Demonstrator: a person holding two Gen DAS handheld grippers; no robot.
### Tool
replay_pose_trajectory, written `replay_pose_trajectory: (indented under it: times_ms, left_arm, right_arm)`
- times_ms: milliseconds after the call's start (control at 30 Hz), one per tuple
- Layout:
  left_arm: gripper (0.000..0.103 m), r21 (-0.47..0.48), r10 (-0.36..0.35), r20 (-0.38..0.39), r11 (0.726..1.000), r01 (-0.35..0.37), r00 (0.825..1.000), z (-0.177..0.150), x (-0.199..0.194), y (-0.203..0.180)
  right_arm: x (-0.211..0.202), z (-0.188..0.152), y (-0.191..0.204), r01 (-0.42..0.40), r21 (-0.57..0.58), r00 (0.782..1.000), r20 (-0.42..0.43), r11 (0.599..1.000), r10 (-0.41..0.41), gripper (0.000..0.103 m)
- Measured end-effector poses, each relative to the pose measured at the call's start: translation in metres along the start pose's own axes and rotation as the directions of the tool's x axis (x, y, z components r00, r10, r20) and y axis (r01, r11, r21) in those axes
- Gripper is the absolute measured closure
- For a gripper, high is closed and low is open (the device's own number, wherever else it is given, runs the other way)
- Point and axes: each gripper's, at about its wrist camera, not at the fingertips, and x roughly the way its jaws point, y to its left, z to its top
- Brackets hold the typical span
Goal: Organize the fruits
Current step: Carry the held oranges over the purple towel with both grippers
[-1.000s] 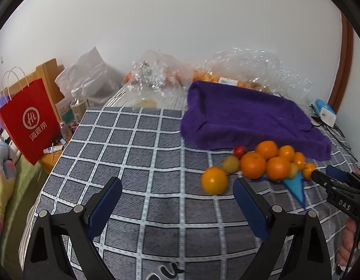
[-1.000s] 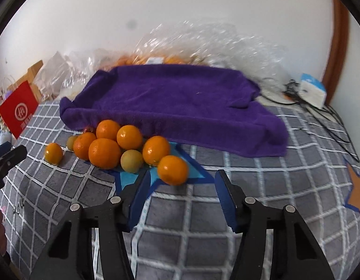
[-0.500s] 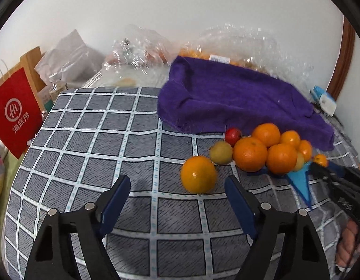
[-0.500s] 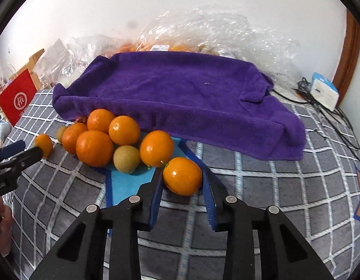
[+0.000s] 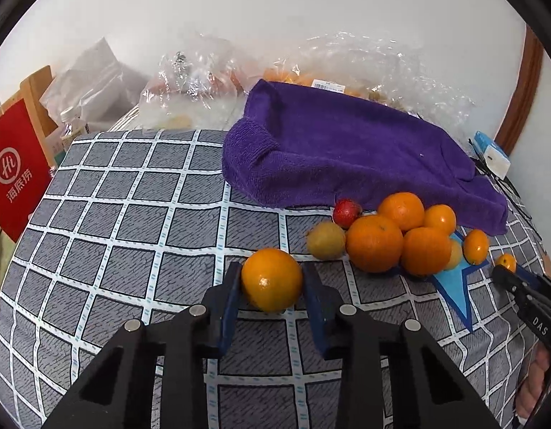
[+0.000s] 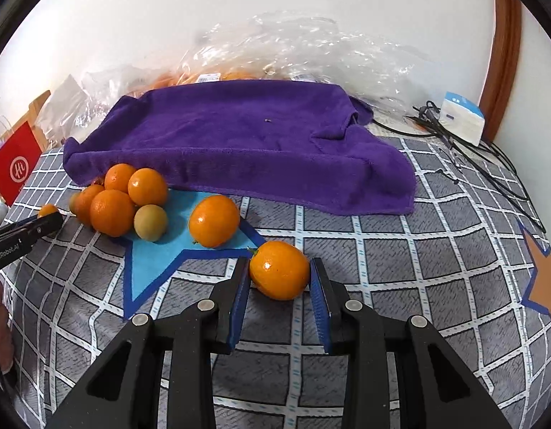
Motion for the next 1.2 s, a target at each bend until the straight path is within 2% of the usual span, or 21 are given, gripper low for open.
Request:
replay_pose_trajectory:
  times_ms: [367,567,900,1200]
  left_arm:
    - [0.071,-0.061,-0.048,-0.009,0.997,0.048,0.999,0.006,-0.015,0.016]
    - [0.071,-0.045,-0.047,-0.006,0.998,0.047,0.999,0.012,-0.025,0.018]
    - [0.071,-0.008,-0.069,0.045,0.998,0.069,0.997,0.044,-0.051,0.005]
    - [0.071,0.006,-0.08,0.077,0.997,0.08,0.994,0.086,-0.052,-0.008]
  right_arm:
    - [-0.014,0.008,-0.015,0.027,0.058,1.0,0.002,0.998,-0.027,0.07]
    - [-0.023,0.02,-0.014,0.039,0.062,0.999,0.018,0.997,-0.04,0.07]
    - [-0.031,0.05,-0.016,0.046,0.08,0.998,0.047,0.996,-0.05,0.07]
    - [-0.026,0.086,-0.017,0.047,0.078,0.997,0.063,0.996,-0.052,0.07]
